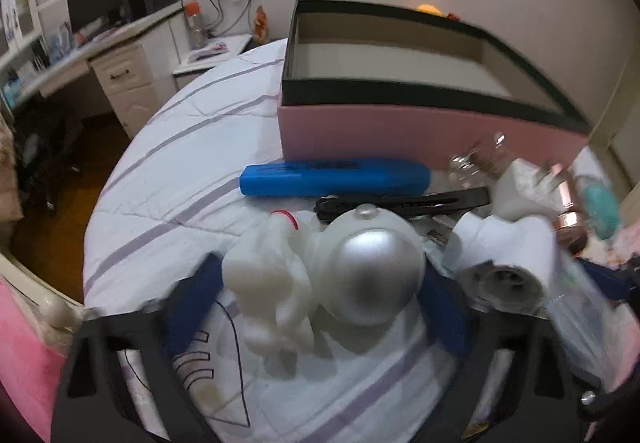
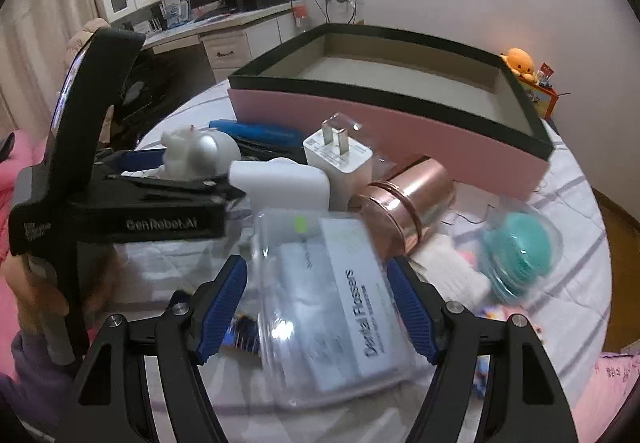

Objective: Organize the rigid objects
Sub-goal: 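Grasp the white astronaut figurine with the left tool while the right tool grasps the dental flosser case, then carry the astronaut and flosser case into the pink box and release both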

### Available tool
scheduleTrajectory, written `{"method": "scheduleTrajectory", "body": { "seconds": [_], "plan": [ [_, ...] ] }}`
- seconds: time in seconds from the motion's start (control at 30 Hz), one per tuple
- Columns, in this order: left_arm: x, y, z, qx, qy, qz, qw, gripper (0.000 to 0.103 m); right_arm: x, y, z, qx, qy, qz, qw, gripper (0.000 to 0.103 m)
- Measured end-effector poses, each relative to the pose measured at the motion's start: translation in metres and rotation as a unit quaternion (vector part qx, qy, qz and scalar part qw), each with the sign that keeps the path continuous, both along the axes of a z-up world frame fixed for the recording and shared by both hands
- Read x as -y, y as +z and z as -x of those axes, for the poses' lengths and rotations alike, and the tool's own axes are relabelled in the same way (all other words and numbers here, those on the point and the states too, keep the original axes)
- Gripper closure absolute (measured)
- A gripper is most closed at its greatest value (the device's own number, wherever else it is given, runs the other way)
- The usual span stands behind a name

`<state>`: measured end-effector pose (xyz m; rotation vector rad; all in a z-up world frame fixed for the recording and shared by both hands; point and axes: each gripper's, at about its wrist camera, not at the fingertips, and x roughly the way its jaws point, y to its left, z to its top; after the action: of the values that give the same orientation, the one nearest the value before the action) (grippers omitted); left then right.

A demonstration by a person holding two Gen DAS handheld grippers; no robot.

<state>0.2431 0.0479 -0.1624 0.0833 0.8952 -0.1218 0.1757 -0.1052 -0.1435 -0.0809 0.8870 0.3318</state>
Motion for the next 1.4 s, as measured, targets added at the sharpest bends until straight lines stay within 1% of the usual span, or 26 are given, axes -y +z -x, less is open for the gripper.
{"method": "scheduleTrajectory", "body": {
  "seconds": [0.03, 0.07, 0.23, 0.37, 0.43, 0.53, 0.67, 0.83, 1.1, 1.2, 1.3, 1.4],
  "plan": [
    [0.002, 0.003, 0.003, 0.003, -0.014, 0.007, 0.9999, 0.033, -0.001, -0.002, -0.002, -0.002, 0.003, 0.003, 1.000, 0.032],
    [0.003, 0.004, 0.004, 0.002, -0.018, 0.009, 0.9998, 0.034, -0.001, -0.003, -0.002, -0.001, 0.001, 0.004, 1.000, 0.033],
    [0.004, 0.005, 0.008, -0.003, -0.013, 0.006, 0.9999, 0.034, 0.015, 0.004, -0.005, -0.019, -0.016, -0.038, 0.999, 0.034],
    [-0.002, 0.013, 0.017, -0.007, -0.003, 0.012, 0.9999, 0.034, 0.020, 0.013, 0.001, -0.006, -0.026, -0.038, 0.999, 0.034],
    [-0.004, 0.019, 0.027, 0.002, 0.002, 0.007, 1.0000, 0.034, 0.024, 0.019, 0.005, 0.001, -0.031, -0.041, 0.999, 0.034],
    [-0.009, 0.032, 0.046, 0.015, 0.005, 0.013, 0.9998, 0.034, 0.027, 0.030, 0.013, 0.020, -0.041, -0.038, 0.998, 0.033],
    [-0.007, 0.054, 0.071, 0.045, 0.006, 0.003, 0.9990, 0.034, 0.035, 0.047, 0.029, 0.048, -0.053, -0.037, 0.997, 0.033],
    [0.000, 0.082, 0.103, 0.083, -0.002, -0.001, 0.9966, 0.034, 0.047, 0.069, 0.053, 0.083, -0.075, -0.034, 0.993, 0.033],
    [0.023, 0.127, 0.144, 0.148, -0.026, -0.005, 0.9886, 0.034, 0.068, 0.101, 0.095, 0.143, -0.112, -0.032, 0.983, 0.033],
    [0.031, 0.139, 0.155, 0.163, -0.031, -0.011, 0.9861, 0.033, 0.074, 0.110, 0.106, 0.161, -0.124, -0.033, 0.979, 0.033],
    [0.031, 0.147, 0.161, 0.172, -0.033, 0.003, 0.9845, 0.033, 0.079, 0.117, 0.116, 0.177, -0.130, -0.033, 0.975, 0.033],
    [0.034, 0.153, 0.166, 0.186, -0.027, -0.005, 0.9823, 0.033, 0.081, 0.124, 0.121, 0.191, -0.130, -0.028, 0.973, 0.033]
  ]
}}
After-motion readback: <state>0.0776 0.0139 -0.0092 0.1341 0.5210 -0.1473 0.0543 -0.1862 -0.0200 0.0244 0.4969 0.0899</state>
